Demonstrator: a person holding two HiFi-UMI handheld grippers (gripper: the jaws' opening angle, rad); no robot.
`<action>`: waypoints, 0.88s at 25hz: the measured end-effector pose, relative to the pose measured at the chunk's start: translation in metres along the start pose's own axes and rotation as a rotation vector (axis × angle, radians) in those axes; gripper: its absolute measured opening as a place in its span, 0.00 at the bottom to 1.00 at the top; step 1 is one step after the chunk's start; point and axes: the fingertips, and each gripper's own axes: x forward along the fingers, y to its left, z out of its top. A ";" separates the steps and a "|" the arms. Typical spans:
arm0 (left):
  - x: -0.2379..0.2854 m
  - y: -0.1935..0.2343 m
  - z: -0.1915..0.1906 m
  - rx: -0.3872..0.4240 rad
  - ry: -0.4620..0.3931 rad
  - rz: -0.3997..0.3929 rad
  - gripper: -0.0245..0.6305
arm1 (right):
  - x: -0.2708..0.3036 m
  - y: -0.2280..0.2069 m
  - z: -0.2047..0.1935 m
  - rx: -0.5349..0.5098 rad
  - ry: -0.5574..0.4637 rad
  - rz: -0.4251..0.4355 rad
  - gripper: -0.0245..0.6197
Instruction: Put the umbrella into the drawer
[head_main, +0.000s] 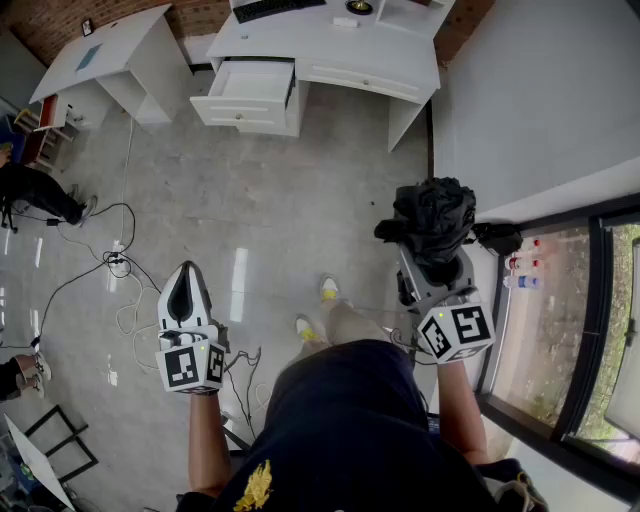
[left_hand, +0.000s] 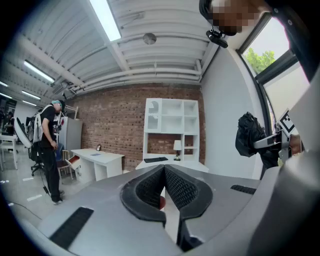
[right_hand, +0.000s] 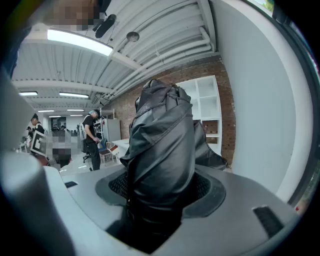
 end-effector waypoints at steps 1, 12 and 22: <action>0.001 0.002 0.004 -0.004 -0.007 -0.003 0.07 | 0.002 0.002 0.002 -0.007 -0.002 0.001 0.44; -0.050 -0.025 0.015 0.018 -0.047 -0.059 0.07 | -0.051 0.021 0.011 0.026 -0.069 0.005 0.44; -0.065 -0.043 0.044 0.048 -0.060 -0.063 0.07 | -0.069 0.027 0.022 0.041 -0.103 0.063 0.44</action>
